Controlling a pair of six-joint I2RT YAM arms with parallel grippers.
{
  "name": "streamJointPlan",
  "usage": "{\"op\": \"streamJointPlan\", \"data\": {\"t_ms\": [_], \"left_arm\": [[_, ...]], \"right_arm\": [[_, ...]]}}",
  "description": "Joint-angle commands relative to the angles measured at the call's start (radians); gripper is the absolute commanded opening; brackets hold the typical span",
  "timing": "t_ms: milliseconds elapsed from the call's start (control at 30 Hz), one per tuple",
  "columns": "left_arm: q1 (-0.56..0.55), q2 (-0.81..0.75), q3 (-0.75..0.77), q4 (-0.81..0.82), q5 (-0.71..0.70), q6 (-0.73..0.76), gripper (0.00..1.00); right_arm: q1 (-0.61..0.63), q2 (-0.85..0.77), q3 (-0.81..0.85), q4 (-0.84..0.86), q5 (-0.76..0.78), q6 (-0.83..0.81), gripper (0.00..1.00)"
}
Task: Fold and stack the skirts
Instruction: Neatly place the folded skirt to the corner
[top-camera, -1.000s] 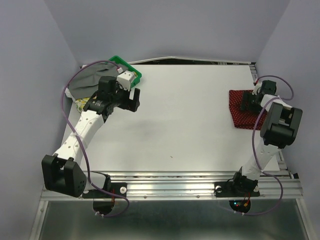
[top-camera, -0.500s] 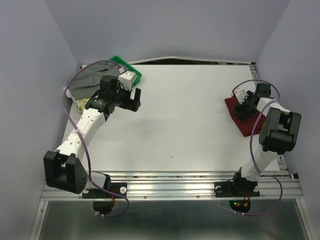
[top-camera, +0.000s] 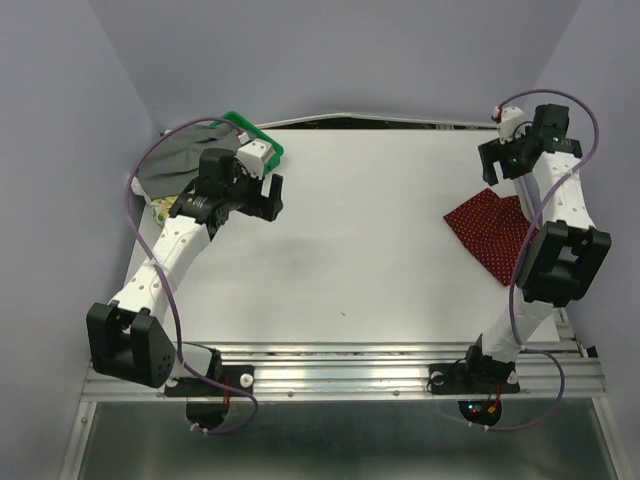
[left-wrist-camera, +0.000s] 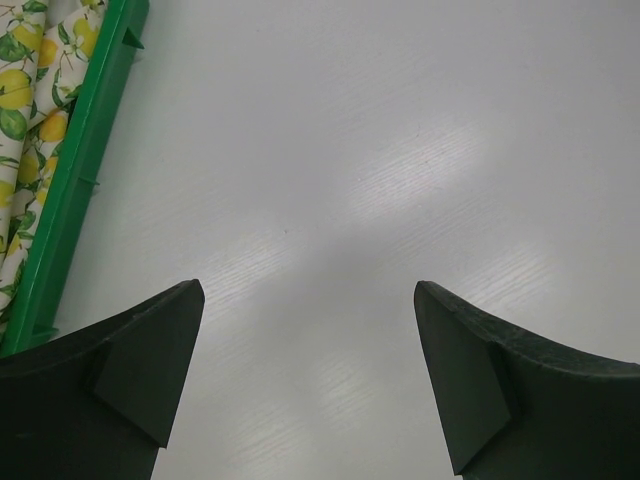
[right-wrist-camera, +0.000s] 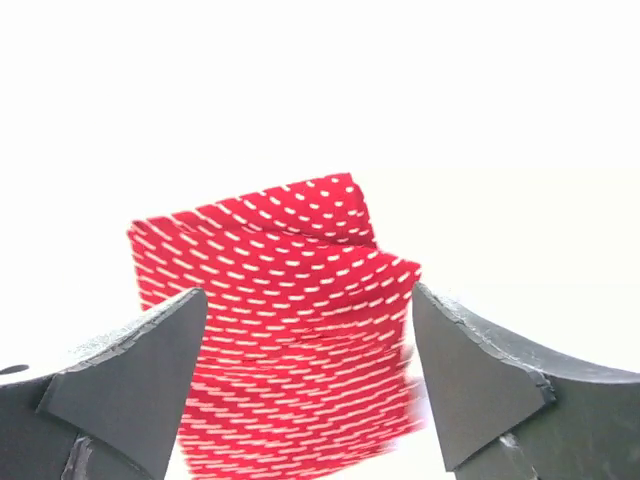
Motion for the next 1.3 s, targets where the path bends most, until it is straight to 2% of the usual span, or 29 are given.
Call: {"op": "streamJointPlan", "data": {"t_ms": [0, 33, 67, 100, 200, 400, 533, 633, 667, 800, 833, 867, 1000, 1100, 1133, 1267], "left_arm": [[0.004, -0.027, 0.027, 0.041, 0.022, 0.003, 0.99], [0.004, -0.027, 0.024, 0.046, 0.02, 0.004, 0.99], [0.004, -0.025, 0.023, 0.052, 0.02, 0.006, 0.99], [0.006, -0.025, 0.02, 0.055, 0.02, 0.006, 0.99], [0.007, -0.03, -0.002, 0.075, 0.019, 0.006, 0.99], [0.016, -0.045, -0.029, 0.084, 0.012, 0.006, 0.99], [0.024, -0.063, -0.052, 0.09, 0.0, 0.003, 0.99], [0.029, -0.082, -0.081, 0.092, -0.009, 0.006, 0.99], [0.03, -0.085, -0.088, 0.091, -0.012, 0.007, 0.99], [0.036, -0.092, -0.1, 0.083, -0.015, 0.018, 0.99], [0.038, -0.092, -0.1, 0.08, -0.017, 0.022, 0.99], [0.042, -0.092, -0.097, 0.077, -0.017, 0.027, 0.99], [0.05, -0.082, -0.081, 0.069, -0.006, 0.039, 0.99], [0.053, -0.06, -0.062, 0.061, 0.005, 0.041, 0.99], [0.053, -0.056, -0.051, 0.06, 0.008, 0.042, 0.99], [0.052, -0.045, -0.032, 0.051, 0.017, 0.05, 0.99]], "right_arm": [[0.002, -0.114, -0.068, -0.129, 0.208, 0.68, 0.88], [0.002, -0.145, -0.119, -0.117, 0.226, 0.755, 0.89], [0.002, -0.173, -0.216, -0.106, 0.261, 0.835, 1.0], [0.002, -0.196, -0.26, -0.1, 0.355, 0.889, 1.0], [0.002, -0.22, -0.378, -0.105, 0.442, 1.064, 1.0], [0.002, -0.217, -0.492, 0.033, 0.543, 1.199, 1.0], [0.002, -0.136, -0.523, 0.185, 0.6, 1.23, 1.0], [0.002, -0.018, -0.516, 0.23, 0.622, 1.212, 1.0], [0.002, 0.011, -0.518, 0.233, 0.614, 1.191, 1.0], [0.002, 0.17, -0.489, 0.233, 0.404, 0.967, 0.96], [0.002, 0.203, -0.466, 0.215, 0.338, 0.887, 0.96], [0.002, 0.261, -0.438, 0.168, 0.259, 0.729, 0.95], [0.002, 0.33, -0.414, 0.063, 0.099, 0.43, 0.97], [0.002, 0.388, -0.375, -0.082, 0.066, 0.159, 0.99], [0.002, 0.382, -0.384, -0.118, 0.075, 0.118, 0.99], [-0.007, 0.327, -0.461, -0.132, 0.131, -0.087, 1.0]]}}
